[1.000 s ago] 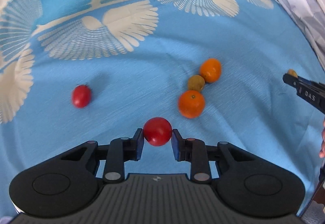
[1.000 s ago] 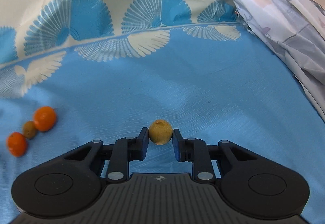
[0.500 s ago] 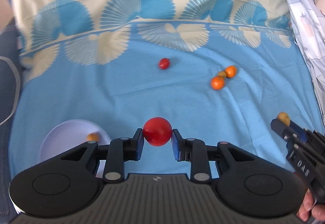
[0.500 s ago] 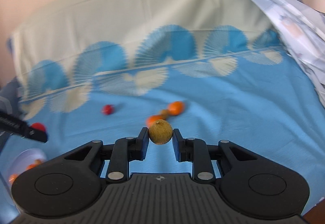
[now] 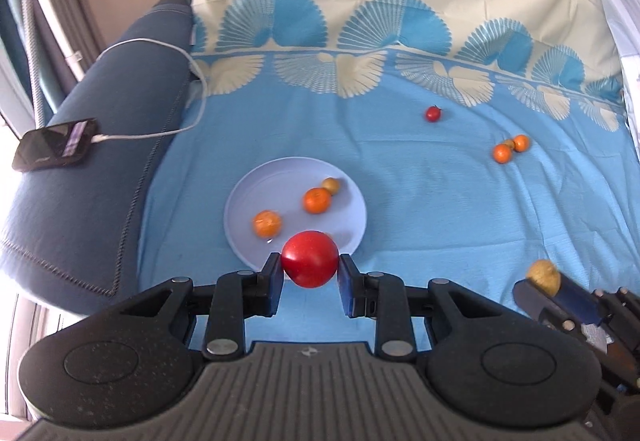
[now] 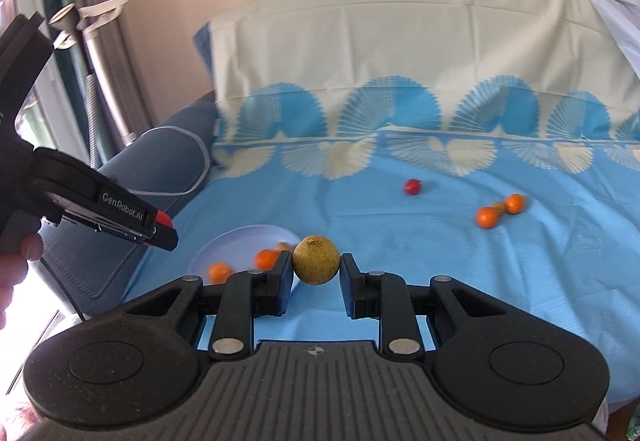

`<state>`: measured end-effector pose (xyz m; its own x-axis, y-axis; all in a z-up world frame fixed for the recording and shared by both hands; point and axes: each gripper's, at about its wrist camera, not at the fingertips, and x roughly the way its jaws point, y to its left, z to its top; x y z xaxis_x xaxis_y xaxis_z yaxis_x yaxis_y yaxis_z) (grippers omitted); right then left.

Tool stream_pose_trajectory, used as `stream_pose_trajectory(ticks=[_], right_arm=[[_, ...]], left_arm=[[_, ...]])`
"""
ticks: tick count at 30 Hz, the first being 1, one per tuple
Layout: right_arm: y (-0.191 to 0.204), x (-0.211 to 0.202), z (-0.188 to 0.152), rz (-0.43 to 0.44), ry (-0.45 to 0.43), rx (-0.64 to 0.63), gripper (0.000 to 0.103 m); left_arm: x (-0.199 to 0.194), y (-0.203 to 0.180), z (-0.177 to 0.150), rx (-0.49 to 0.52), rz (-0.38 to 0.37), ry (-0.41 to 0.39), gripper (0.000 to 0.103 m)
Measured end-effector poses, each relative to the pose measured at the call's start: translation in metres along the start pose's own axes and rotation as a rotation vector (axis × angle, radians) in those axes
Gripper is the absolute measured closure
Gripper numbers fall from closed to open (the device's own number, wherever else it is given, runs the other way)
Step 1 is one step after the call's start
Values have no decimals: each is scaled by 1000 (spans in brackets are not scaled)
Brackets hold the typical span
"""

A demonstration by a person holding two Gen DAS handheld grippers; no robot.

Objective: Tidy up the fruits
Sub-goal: 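Carry the red tomato and yellow fruit over the plate with both tools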

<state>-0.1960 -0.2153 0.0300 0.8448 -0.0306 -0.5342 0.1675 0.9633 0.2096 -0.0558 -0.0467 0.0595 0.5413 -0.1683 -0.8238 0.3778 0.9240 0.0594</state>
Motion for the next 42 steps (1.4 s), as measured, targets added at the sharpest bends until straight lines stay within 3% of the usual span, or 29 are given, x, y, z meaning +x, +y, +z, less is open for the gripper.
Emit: stream_pose_trajectory(ticks=[5, 12, 20, 42], right_arm=[[38, -12, -15, 23, 36, -68, 77], [67, -27, -16, 22, 9, -141, 77], [79, -24, -14, 12, 17, -171, 77], [75, -1, -14, 3, 76, -158, 77]], left_arm=[[-21, 31, -23, -43, -6, -30, 71], [-29, 61, -41, -98, -20, -26, 71], [-29, 76, -47, -123, -23, -33, 71], [6, 74, -35, -128, -19, 44, 71]])
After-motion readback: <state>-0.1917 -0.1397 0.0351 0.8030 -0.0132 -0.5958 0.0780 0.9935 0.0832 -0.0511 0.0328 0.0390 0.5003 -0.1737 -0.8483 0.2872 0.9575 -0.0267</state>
